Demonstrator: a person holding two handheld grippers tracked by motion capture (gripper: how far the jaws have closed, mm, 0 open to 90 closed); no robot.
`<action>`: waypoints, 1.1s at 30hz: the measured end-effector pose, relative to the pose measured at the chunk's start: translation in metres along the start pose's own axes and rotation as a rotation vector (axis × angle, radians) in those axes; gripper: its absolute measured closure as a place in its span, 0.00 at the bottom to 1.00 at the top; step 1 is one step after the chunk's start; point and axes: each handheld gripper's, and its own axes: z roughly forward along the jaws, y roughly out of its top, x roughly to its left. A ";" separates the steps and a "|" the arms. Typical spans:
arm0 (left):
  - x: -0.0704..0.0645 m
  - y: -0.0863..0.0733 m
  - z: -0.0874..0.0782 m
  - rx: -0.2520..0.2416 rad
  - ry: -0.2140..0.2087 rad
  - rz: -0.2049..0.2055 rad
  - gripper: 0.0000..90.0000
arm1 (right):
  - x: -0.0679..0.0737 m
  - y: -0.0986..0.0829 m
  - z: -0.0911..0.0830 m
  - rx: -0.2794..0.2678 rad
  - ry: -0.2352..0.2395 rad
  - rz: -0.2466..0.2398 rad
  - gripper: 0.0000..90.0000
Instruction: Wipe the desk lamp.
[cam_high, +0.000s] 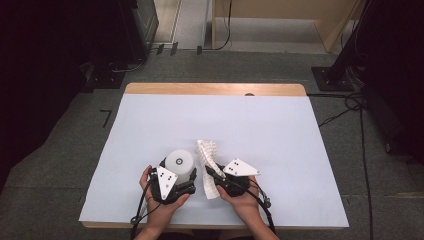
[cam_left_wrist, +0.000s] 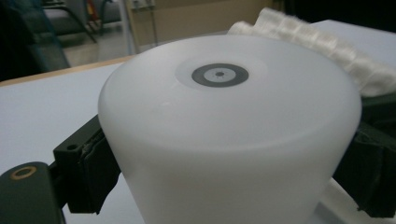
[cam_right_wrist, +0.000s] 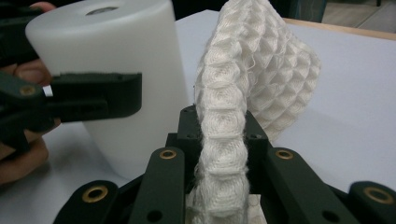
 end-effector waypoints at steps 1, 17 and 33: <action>0.006 0.002 -0.001 -0.006 -0.040 -0.016 0.09 | 0.003 -0.001 0.002 0.010 0.011 -0.003 0.84; 0.023 0.009 -0.001 -0.019 -0.263 -0.031 0.10 | 0.019 0.018 -0.012 -0.077 0.063 -0.075 0.84; 0.026 0.010 -0.001 -0.039 -0.301 -0.007 0.10 | 0.018 0.016 -0.008 -0.036 0.056 -0.059 0.84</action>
